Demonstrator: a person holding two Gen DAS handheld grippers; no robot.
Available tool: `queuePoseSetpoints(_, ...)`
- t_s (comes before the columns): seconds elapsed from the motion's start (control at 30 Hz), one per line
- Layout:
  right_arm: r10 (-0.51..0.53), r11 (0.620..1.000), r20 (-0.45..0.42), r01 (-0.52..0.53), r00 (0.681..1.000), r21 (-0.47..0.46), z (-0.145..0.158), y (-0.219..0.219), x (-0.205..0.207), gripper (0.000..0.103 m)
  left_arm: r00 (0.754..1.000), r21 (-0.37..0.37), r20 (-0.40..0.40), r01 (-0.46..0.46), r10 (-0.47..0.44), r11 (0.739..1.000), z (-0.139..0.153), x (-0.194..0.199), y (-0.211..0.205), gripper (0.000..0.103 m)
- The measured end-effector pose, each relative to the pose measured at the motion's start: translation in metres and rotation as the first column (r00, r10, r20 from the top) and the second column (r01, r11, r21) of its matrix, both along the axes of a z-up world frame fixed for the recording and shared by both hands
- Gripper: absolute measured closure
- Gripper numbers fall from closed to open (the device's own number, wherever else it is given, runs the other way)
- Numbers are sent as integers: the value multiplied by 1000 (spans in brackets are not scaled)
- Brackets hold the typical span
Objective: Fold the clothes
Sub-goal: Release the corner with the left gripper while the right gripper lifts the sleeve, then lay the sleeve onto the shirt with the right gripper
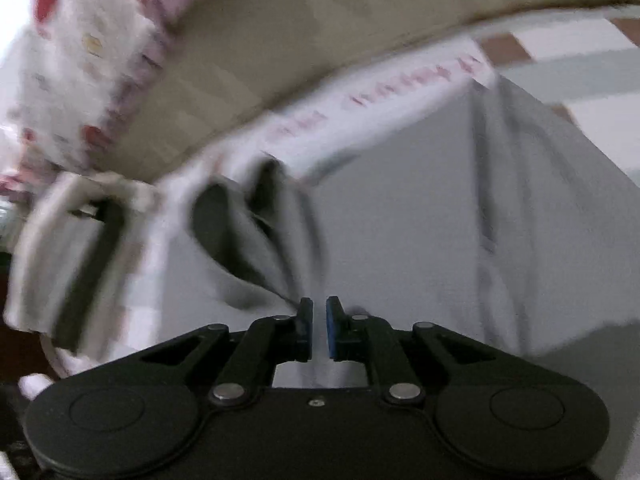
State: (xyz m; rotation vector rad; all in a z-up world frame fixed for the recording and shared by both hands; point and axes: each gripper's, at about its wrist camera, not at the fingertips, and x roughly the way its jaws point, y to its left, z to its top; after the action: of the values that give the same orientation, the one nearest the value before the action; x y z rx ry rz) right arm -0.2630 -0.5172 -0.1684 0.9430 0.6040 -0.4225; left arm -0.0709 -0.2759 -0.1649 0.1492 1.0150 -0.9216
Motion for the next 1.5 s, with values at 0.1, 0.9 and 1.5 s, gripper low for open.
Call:
queuePoseSetpoints(0.1,93,994,52,-89,994,-67,10,3,24,32,996,-29,22,92,-91,995,-5,-13,-10,53)
queuePoseSetpoints(0.9,-48,999,41,48,998,-1,9,-45,24,51,985,-43,-123,116,-121,992,-1,4,7,45)
queuePoseSetpoints(1.5,116,984,-37,-110,992,142,-12,71,-28,93,990,141,114,-101,86,985,-3,30,44,74)
